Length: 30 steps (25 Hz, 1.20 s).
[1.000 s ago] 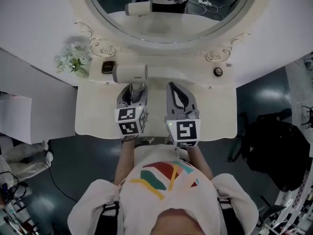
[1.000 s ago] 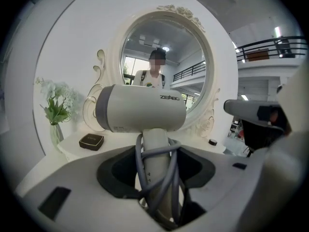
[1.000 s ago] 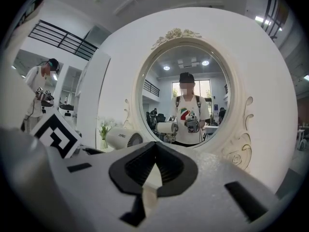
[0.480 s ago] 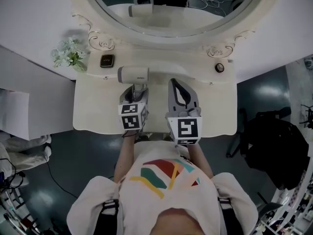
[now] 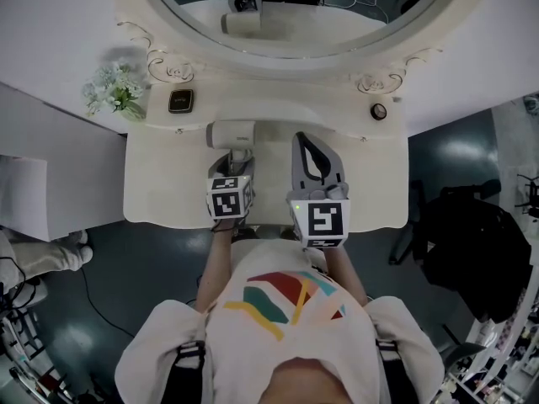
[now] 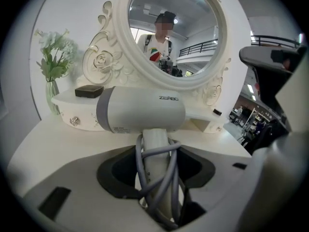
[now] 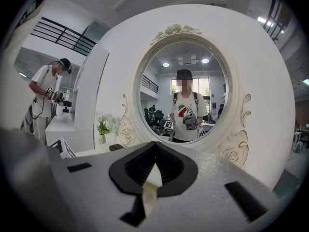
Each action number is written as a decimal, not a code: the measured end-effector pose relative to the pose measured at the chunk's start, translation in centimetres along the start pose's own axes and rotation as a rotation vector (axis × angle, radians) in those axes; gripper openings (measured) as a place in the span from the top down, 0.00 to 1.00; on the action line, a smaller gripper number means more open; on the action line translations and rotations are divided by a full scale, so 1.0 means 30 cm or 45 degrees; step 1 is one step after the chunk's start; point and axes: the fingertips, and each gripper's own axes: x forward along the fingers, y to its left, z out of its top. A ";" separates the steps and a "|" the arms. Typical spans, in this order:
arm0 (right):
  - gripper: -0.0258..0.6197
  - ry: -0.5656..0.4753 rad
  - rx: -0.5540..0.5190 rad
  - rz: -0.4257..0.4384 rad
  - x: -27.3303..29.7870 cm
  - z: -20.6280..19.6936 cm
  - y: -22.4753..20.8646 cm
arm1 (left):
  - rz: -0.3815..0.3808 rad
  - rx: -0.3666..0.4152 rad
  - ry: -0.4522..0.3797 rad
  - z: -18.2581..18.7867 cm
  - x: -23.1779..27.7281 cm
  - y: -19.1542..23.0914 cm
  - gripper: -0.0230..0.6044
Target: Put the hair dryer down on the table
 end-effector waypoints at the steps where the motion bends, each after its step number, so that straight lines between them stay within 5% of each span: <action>1: 0.96 0.003 0.000 -0.003 -0.001 -0.003 -0.003 | -0.003 -0.007 0.020 -0.014 0.007 0.000 0.63; 12: 0.96 0.042 -0.019 -0.034 -0.016 -0.031 -0.024 | -0.011 -0.083 0.166 -0.100 0.062 0.003 0.63; 30: 0.96 0.066 -0.012 -0.051 -0.030 -0.059 -0.041 | -0.025 -0.060 0.307 -0.155 0.131 -0.017 0.63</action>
